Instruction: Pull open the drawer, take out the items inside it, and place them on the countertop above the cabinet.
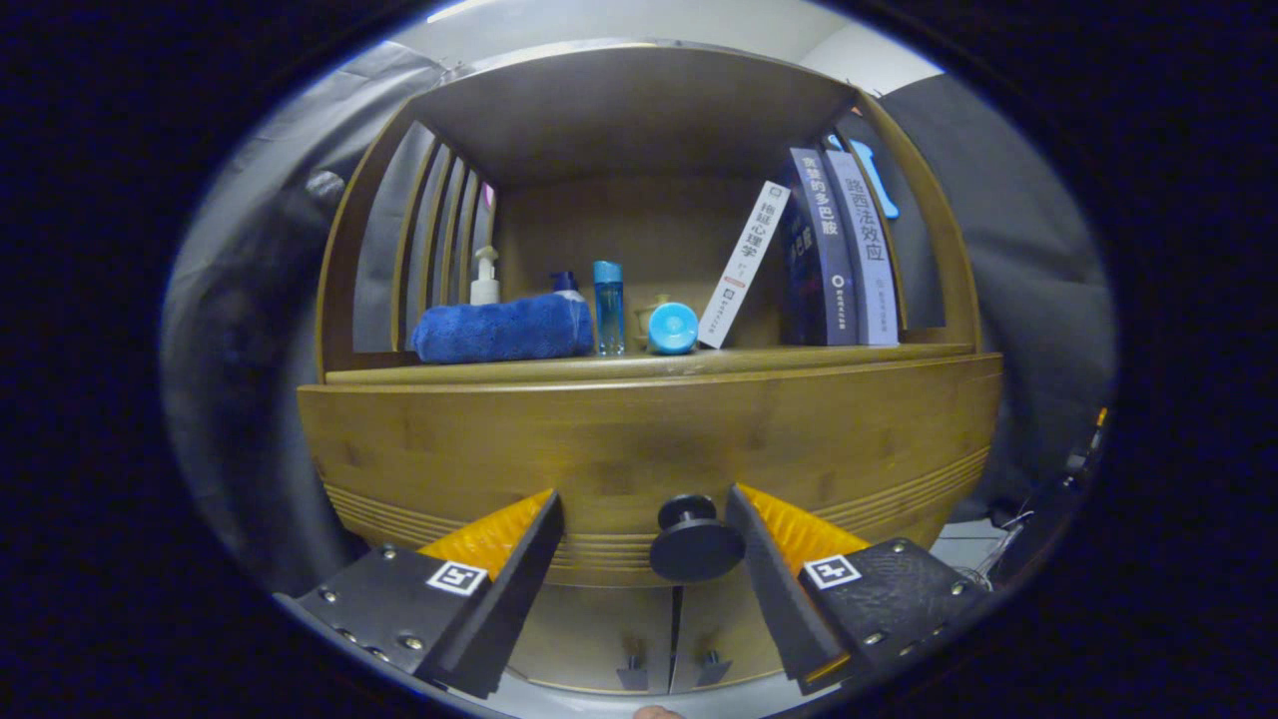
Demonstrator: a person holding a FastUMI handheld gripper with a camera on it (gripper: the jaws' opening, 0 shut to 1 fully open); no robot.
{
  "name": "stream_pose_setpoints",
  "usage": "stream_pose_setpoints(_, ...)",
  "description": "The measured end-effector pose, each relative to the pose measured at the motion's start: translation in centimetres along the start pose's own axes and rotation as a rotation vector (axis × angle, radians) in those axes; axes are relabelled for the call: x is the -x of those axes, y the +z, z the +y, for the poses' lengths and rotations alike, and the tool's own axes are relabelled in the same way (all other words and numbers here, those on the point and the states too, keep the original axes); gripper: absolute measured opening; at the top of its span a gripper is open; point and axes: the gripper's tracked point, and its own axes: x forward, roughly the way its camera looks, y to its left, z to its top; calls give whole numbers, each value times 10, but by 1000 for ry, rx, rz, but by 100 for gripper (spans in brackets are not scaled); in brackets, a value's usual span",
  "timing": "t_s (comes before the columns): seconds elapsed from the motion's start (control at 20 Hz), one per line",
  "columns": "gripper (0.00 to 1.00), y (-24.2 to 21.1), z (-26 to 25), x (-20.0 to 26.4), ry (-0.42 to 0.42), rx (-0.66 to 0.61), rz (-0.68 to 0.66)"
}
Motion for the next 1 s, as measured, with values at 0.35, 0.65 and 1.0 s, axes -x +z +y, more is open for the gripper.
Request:
stream_pose_setpoints(0.35,99,-8,-36,67,-27,-26,145)
stream_pose_setpoints(0.65,99,77,-71,188,-73,12,116)
stream_pose_setpoints(1.0,99,221,-36,299,-16,-39,-67)
